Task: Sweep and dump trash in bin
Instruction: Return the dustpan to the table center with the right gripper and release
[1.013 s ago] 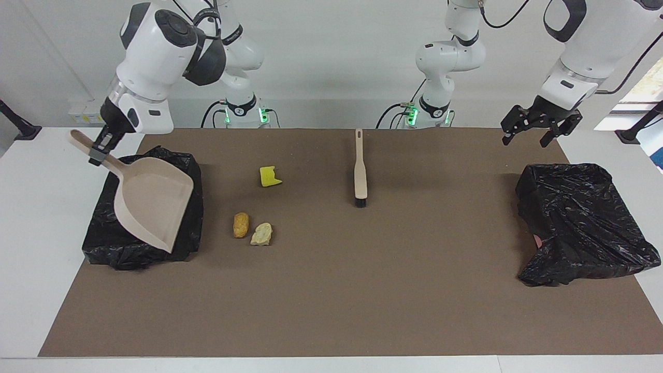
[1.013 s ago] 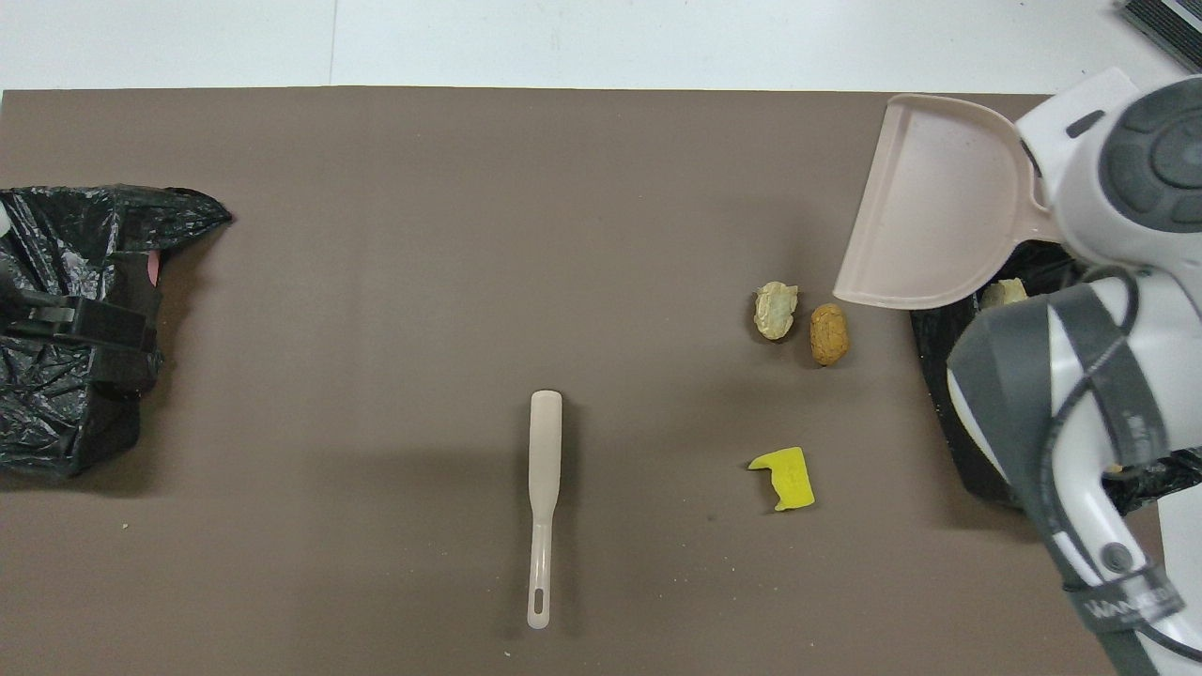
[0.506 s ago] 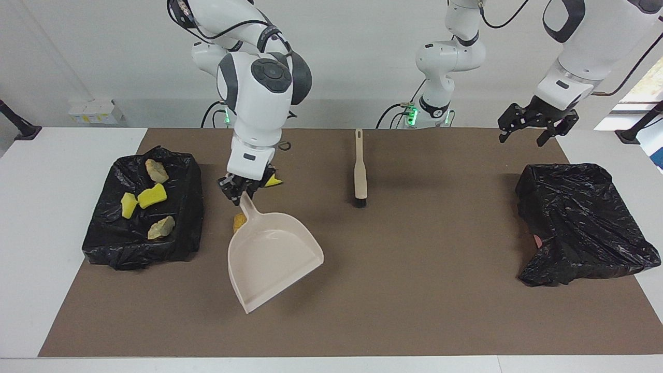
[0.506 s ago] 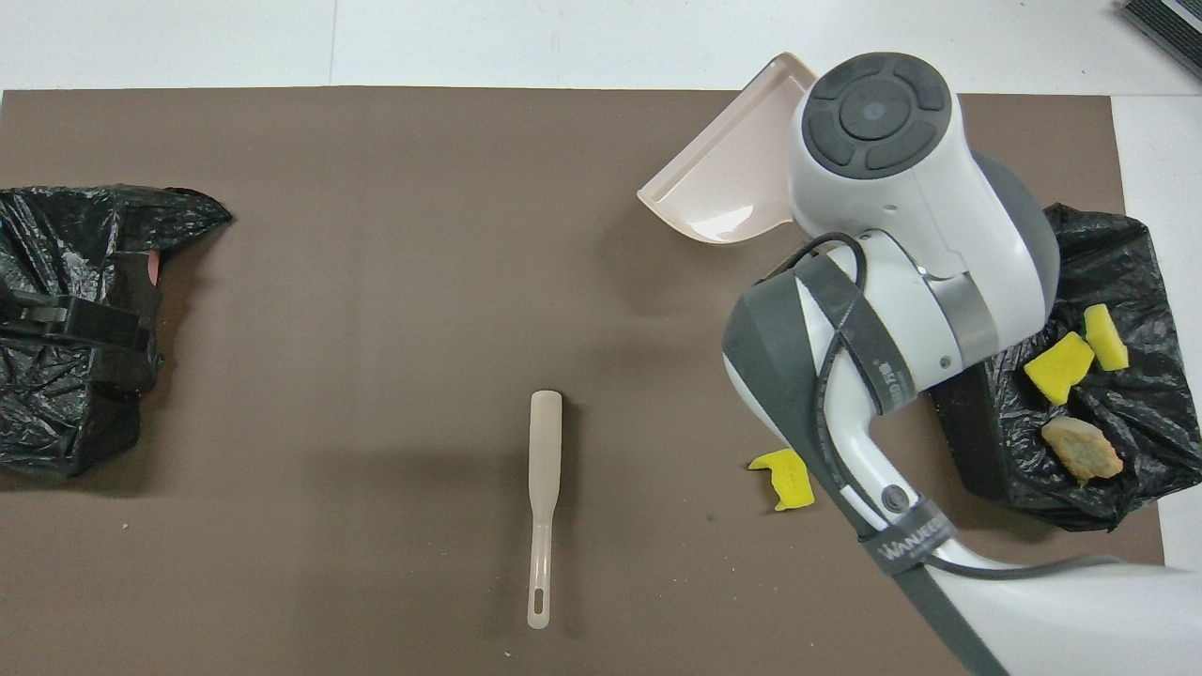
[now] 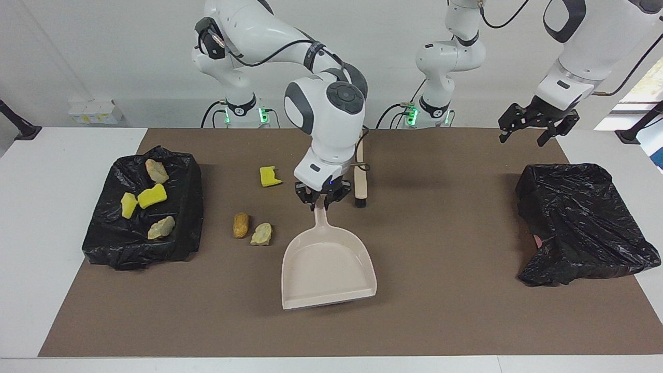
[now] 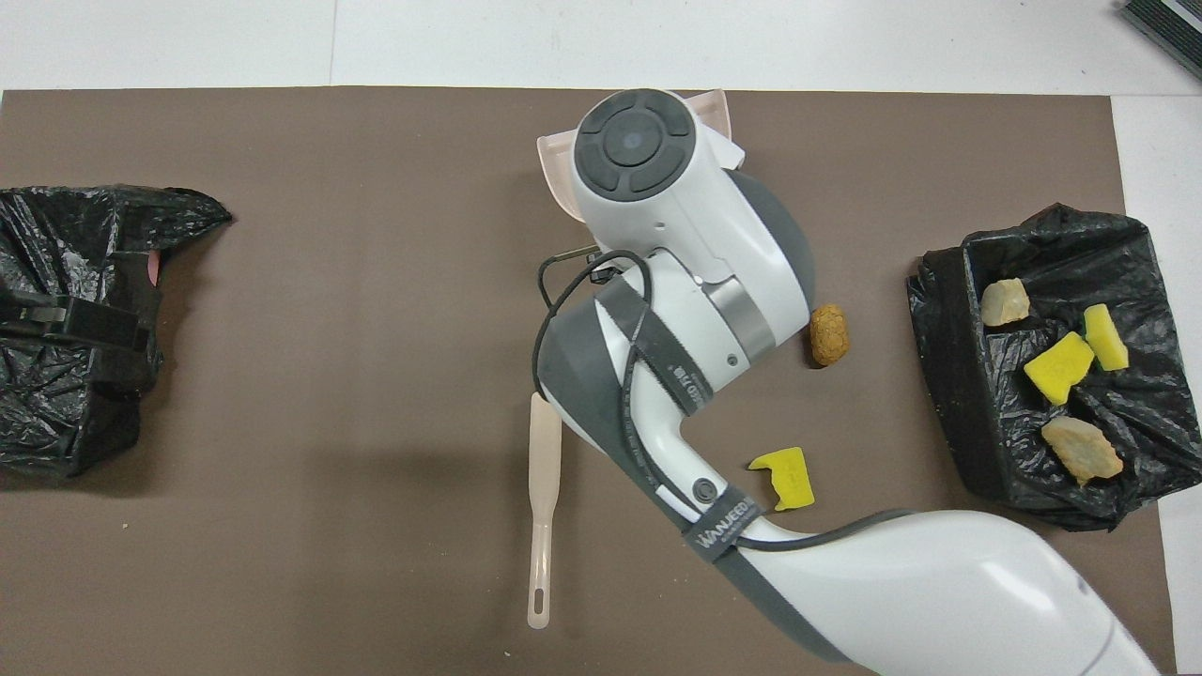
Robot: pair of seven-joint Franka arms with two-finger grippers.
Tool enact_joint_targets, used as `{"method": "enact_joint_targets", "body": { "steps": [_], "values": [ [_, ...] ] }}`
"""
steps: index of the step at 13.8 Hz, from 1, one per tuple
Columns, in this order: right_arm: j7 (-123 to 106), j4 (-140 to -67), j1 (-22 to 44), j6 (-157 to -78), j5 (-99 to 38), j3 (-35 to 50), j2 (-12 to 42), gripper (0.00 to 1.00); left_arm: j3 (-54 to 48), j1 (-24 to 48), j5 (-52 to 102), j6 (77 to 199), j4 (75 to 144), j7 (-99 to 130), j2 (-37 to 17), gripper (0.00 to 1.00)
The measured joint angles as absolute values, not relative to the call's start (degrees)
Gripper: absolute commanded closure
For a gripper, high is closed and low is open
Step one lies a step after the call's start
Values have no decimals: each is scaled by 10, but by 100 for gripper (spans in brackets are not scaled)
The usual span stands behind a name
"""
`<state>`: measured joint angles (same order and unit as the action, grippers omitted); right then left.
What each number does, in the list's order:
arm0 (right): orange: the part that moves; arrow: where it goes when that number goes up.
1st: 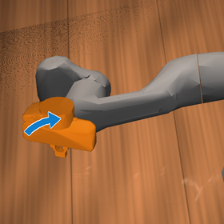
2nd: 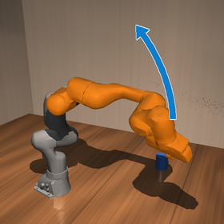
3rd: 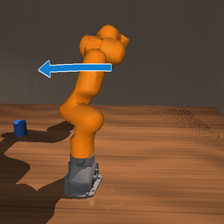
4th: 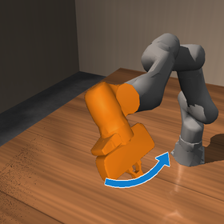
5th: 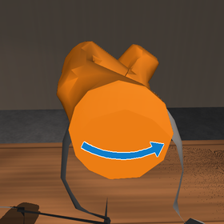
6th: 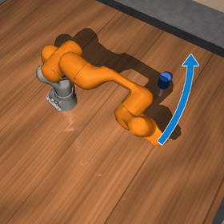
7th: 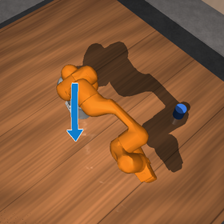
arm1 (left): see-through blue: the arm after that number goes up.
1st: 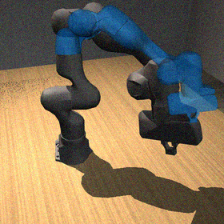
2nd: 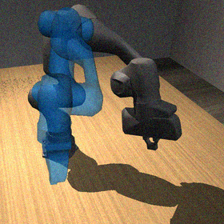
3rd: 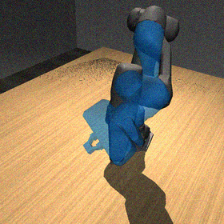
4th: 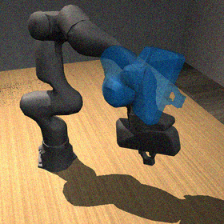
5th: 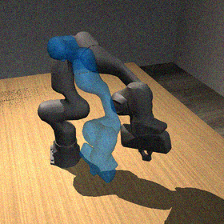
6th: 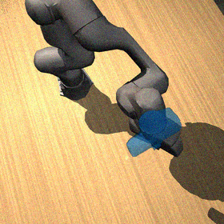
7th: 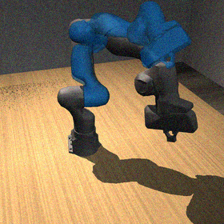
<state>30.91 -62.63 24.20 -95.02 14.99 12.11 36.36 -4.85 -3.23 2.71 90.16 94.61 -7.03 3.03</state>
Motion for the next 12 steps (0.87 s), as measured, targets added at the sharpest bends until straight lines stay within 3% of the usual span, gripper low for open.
{"method": "enact_joint_targets", "body": {
  "steps": [6,11,12],
  "values": [
    [409,-588,286,-1008,115,121,432,100,-48,-32,27,901,946,-70,30,0],
    [424,-583,293,-1031,74,120,445,100,-48,-32,27,901,946,-70,30,0],
    [424,-583,293,-1035,74,119,448,96,-48,-32,27,901,946,-70,30,0]
  ]
}}
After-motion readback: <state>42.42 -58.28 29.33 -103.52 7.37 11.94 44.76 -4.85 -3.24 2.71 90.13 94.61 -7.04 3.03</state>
